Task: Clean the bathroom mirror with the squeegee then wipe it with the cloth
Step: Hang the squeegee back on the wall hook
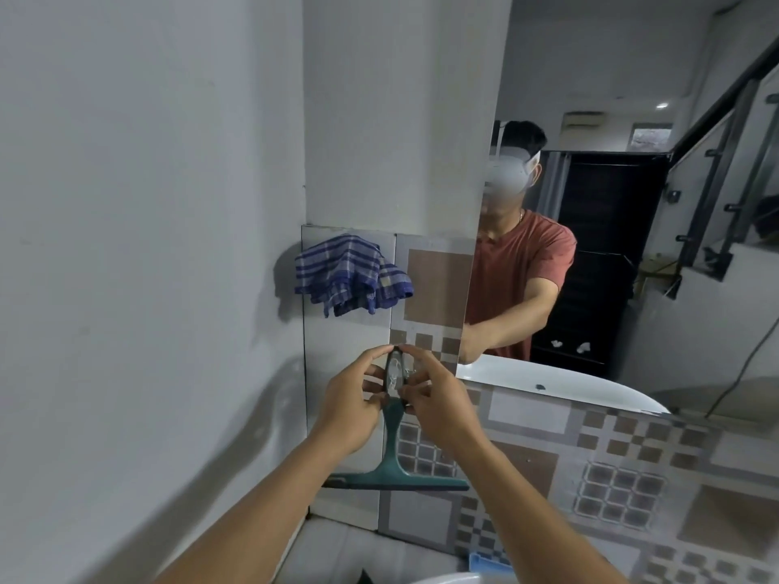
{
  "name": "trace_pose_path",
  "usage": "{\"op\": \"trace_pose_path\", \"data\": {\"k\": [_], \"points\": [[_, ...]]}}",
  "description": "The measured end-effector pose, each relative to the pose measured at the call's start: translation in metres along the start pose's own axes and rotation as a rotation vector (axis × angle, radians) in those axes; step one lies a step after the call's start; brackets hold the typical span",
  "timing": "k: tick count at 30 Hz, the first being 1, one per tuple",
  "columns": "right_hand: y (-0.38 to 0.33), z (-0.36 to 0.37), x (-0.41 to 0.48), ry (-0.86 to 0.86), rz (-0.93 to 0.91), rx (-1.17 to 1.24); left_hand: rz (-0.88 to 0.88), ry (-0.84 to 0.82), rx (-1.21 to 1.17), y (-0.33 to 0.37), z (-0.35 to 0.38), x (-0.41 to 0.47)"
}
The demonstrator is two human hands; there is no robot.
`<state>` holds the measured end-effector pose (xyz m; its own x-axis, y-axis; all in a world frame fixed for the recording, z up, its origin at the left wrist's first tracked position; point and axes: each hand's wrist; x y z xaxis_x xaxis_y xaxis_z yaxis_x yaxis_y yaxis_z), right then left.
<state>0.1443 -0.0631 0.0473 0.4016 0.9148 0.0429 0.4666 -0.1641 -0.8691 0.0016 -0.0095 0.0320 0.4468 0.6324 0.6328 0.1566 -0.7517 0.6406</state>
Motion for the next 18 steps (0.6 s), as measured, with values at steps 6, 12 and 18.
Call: {"op": "trace_pose_path", "data": {"k": [6, 12, 18], "points": [[0.023, 0.018, 0.023, 0.069, -0.057, -0.040, -0.007, 0.027, -0.011, -0.034, 0.023, 0.006], [0.055, 0.037, 0.029, 0.115, -0.082, -0.104, -0.009, 0.063, 0.028, -0.066, 0.042, -0.010], [0.063, 0.040, 0.032, 0.132, -0.114, -0.135, 0.050, 0.082, 0.079, -0.071, 0.044, -0.010]]}}
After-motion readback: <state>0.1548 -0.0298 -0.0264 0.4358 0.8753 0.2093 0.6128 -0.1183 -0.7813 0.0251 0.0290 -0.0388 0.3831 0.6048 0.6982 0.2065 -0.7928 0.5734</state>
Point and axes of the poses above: each hand's wrist, its own x-axis towards the middle knuckle, its own z-axis out of the palm, y = z × x, and after that the axes turned 15 degrees about z, right-handed
